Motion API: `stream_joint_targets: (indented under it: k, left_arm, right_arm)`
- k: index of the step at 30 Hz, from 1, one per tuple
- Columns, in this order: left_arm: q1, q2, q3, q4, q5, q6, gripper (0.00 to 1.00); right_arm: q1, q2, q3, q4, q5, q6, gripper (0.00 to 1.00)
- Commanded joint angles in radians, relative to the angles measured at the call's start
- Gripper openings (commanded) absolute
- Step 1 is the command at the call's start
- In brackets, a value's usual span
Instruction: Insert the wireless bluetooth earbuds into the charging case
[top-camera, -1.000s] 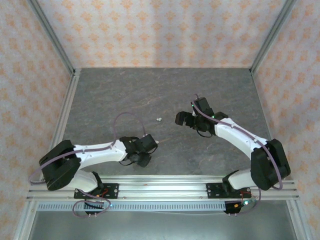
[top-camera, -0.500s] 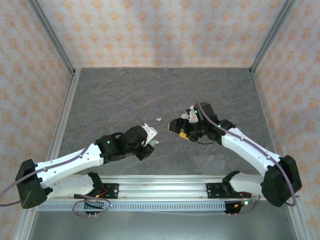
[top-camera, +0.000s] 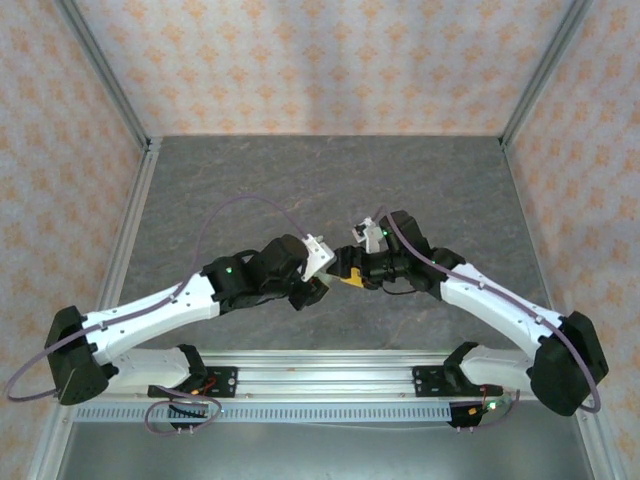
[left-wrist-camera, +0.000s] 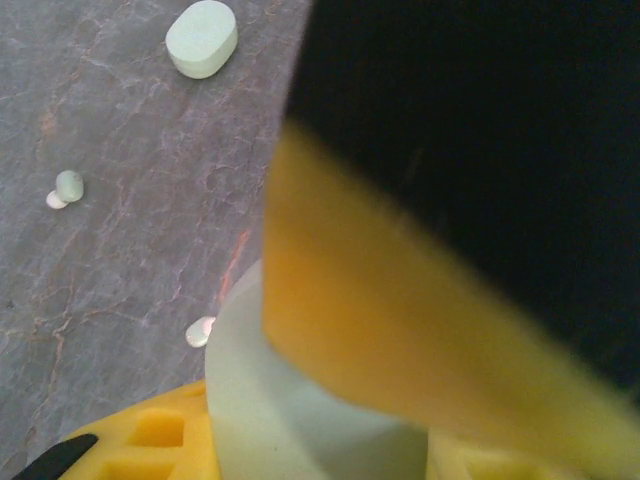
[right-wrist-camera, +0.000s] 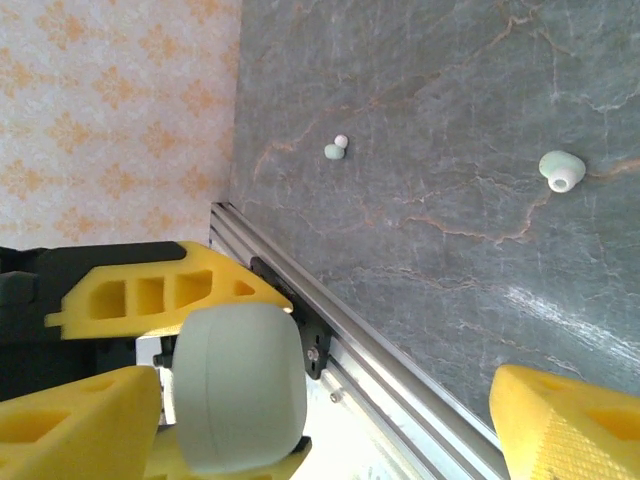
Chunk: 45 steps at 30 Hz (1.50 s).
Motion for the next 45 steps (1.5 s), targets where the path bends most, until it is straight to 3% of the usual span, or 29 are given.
stream_joint_targets:
  k: [1,9,13,16,20,22,25,30,33,39,42,45]
  left_arm:
    - [-0.004,0.029,0.052,0.02,0.027,-0.001,0.32]
    - [-0.004,0.05,0.08,0.003,0.009,0.015,0.33]
    - [-0.004,0.07,0.115,-0.034,-0.018,0.024,0.44]
    - [0.011,0.065,0.115,-0.031,-0.068,-0.012,0.6]
    - [0.116,0.035,0.096,0.01,0.002,-0.065,0.71]
    - [0.168,0.001,0.094,0.041,0.036,-0.082,0.76]
    - [0.209,-0.038,0.108,0.072,0.004,-0.124,0.9]
    - [0.218,-0.068,0.148,0.095,-0.141,-0.131,0.91]
    - [0.247,-0.08,0.187,0.097,-0.003,-0.134,0.95]
    - [0.25,-0.152,0.102,0.263,-0.041,-0.061,0.91]
    - [0.268,-0.21,-0.006,0.427,0.022,-0.009,0.9]
    - [0.287,-0.224,-0.017,0.422,0.106,0.121,0.93]
  right_arm:
    - [0.004,0.026,-0.014,0.075,-0.045,0.023,0.8]
    - [0.005,0.022,-0.033,0.066,0.009,0.033,0.35]
    - [0.004,0.04,-0.028,0.109,-0.013,0.084,0.12]
    - [0.004,0.038,-0.025,0.16,0.007,0.143,0.1]
    - [-0.004,0.034,-0.015,0.218,0.118,0.235,0.08]
    - [-0.018,0.048,0.003,0.274,0.123,0.305,0.09]
    - [-0.032,0.063,0.066,0.281,0.118,0.361,0.14]
    - [-0.043,0.076,0.207,0.15,0.171,0.381,0.16]
    - [-0.053,0.083,0.236,0.162,0.17,0.445,0.15]
    - [-0.066,0.079,0.286,0.213,0.133,0.55,0.15]
    - [-0.076,0.069,0.324,0.199,0.108,0.574,0.15]
    - [-0.086,0.055,0.35,0.17,0.096,0.586,0.15]
